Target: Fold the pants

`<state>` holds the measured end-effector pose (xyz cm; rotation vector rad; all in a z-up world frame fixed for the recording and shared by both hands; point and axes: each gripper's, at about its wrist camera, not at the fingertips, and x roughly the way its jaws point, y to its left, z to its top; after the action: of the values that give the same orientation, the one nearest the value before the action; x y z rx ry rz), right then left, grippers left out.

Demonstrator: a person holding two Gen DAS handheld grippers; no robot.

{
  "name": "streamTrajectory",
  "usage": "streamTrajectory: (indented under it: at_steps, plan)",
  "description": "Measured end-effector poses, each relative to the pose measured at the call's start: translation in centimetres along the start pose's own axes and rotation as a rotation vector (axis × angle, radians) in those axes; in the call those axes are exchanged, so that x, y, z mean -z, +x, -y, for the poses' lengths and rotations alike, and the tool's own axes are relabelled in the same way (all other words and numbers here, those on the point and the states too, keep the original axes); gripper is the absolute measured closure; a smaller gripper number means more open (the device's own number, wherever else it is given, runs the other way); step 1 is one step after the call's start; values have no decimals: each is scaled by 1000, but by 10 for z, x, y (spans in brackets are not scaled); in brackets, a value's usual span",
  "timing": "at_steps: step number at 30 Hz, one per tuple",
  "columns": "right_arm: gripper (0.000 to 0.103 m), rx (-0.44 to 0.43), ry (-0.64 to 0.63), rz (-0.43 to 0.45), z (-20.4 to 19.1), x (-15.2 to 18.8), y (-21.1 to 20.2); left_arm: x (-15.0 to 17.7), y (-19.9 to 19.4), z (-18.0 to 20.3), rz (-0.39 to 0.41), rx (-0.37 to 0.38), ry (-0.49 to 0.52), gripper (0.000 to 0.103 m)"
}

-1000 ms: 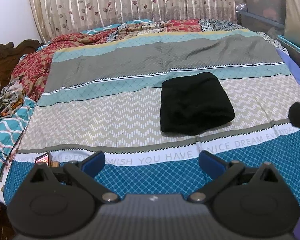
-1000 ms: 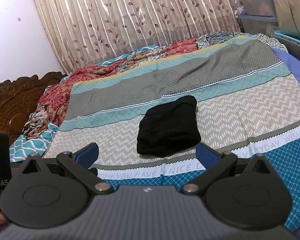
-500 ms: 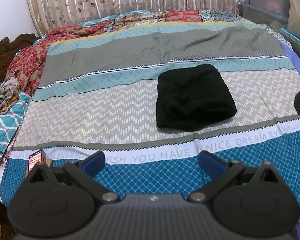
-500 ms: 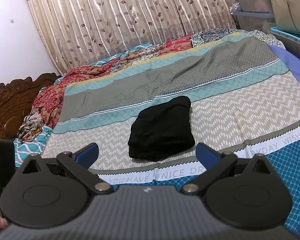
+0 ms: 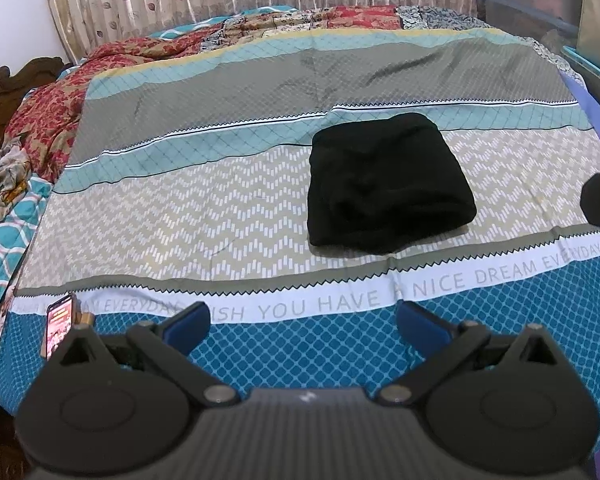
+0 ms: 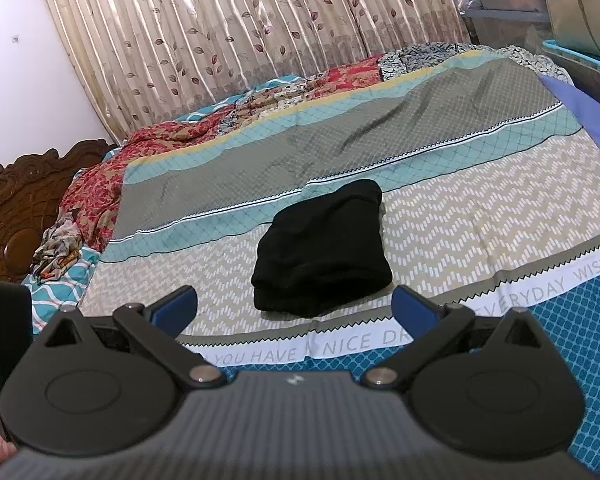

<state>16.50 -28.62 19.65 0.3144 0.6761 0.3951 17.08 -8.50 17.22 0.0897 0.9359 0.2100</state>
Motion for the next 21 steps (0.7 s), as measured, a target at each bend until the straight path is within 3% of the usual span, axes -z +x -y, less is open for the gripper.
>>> streamTrajectory:
  at_steps: [21]
  plan:
    - [0,9,23,-29,10,-4,21,-9,27,8,-60,3,13,0]
